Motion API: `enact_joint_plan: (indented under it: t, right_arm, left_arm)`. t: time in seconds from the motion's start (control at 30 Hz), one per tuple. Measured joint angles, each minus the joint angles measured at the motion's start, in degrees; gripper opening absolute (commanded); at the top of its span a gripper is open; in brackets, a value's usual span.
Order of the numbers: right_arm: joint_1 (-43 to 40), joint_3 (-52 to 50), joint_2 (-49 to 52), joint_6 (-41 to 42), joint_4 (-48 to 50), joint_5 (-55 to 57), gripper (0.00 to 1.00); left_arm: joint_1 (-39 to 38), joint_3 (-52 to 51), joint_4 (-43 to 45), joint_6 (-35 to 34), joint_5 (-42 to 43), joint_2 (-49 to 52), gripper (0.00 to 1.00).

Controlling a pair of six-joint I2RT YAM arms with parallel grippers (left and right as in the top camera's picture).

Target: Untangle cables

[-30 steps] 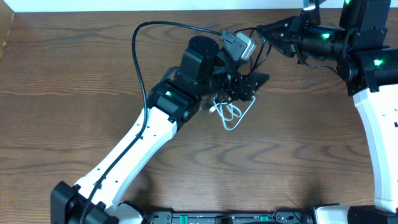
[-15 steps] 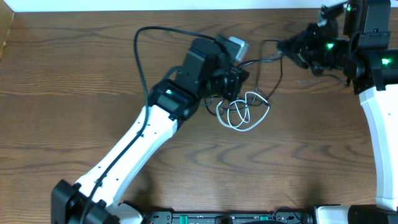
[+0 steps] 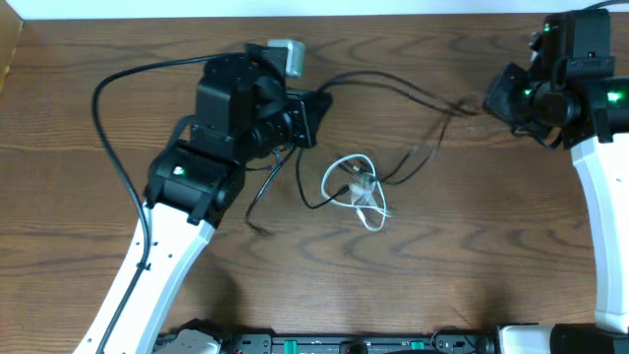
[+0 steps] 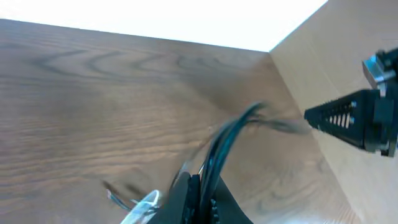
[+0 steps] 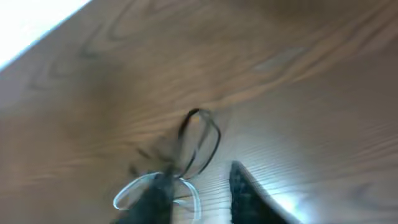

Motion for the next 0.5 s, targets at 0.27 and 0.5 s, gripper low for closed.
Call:
enact_joint_plan:
  t: [0.27,0.5]
  right_arm:
    - [1.0,0.0,0.0,-10.0,-3.8,-2.5,0.62]
    - [4.6,-2.4,0.0,-13.7,-2.8,-6.4,0.60]
  left_arm:
    - [0.3,0.0,0.8,-3.4,0.0,0.0,0.08]
    - [0.3,0.0,1.4,-4.1,-0.4,0.0,0.07]
